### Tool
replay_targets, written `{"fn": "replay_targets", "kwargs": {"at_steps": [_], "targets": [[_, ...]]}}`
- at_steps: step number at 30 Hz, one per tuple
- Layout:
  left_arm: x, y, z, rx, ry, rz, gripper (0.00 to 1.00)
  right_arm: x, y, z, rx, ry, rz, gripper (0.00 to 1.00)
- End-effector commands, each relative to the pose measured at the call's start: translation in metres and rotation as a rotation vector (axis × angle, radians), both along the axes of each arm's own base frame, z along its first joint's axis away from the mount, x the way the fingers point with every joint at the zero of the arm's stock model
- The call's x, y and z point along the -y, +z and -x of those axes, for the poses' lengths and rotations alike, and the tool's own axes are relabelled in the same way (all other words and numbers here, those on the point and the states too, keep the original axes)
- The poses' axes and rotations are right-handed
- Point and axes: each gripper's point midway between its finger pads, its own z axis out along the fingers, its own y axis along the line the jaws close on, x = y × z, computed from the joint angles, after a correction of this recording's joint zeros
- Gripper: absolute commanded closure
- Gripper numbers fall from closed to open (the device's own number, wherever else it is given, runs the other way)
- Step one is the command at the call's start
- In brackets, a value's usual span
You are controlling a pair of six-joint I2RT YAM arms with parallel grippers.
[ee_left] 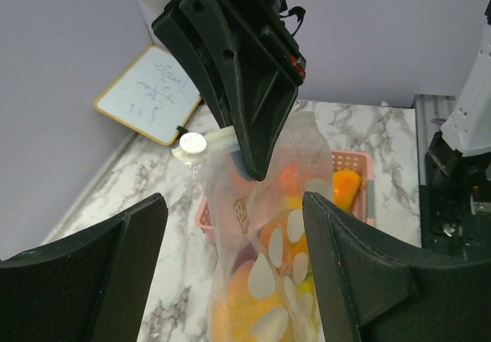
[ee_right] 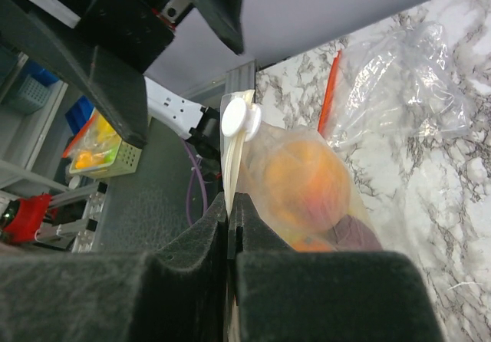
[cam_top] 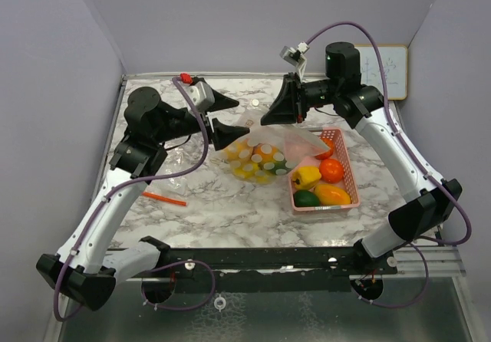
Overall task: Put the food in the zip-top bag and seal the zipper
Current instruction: Zip the zipper food storage bag at the center of the board.
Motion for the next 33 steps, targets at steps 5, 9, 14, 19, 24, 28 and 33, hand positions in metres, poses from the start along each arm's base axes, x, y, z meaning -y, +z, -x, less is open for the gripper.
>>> {"fn": "replay_targets", "kwargs": {"at_steps": [5,9,14,19,24,28,33], "targets": [[0.013,0.013,-0.002,-0.13,-0.069,0.076,0.26,0.006,0.028,0.028,0.081,0.084,-0.049,0.98],[0.019,0.014,-0.008,-0.148,-0.099,0.093,0.29,0.004,0.025,0.028,0.083,0.09,-0.042,0.98],[0.028,0.012,-0.008,-0.199,-0.17,0.099,0.37,0.004,0.023,0.028,0.091,0.089,-0.035,0.98],[0.036,0.006,-0.004,-0.269,-0.273,0.09,0.55,0.003,0.023,0.027,0.094,0.083,-0.032,0.98],[0.04,0.003,-0.002,-0.326,-0.316,0.091,0.84,0.003,0.02,0.025,0.099,0.065,-0.02,0.98],[0.039,0.003,-0.001,-0.337,-0.321,0.092,1.0,0.003,0.014,0.018,0.106,0.024,0.005,0.98],[0.035,-0.015,-0.027,-0.39,-0.175,0.085,1.0,0.007,-0.007,-0.005,0.121,-0.112,0.1,0.96]]}}
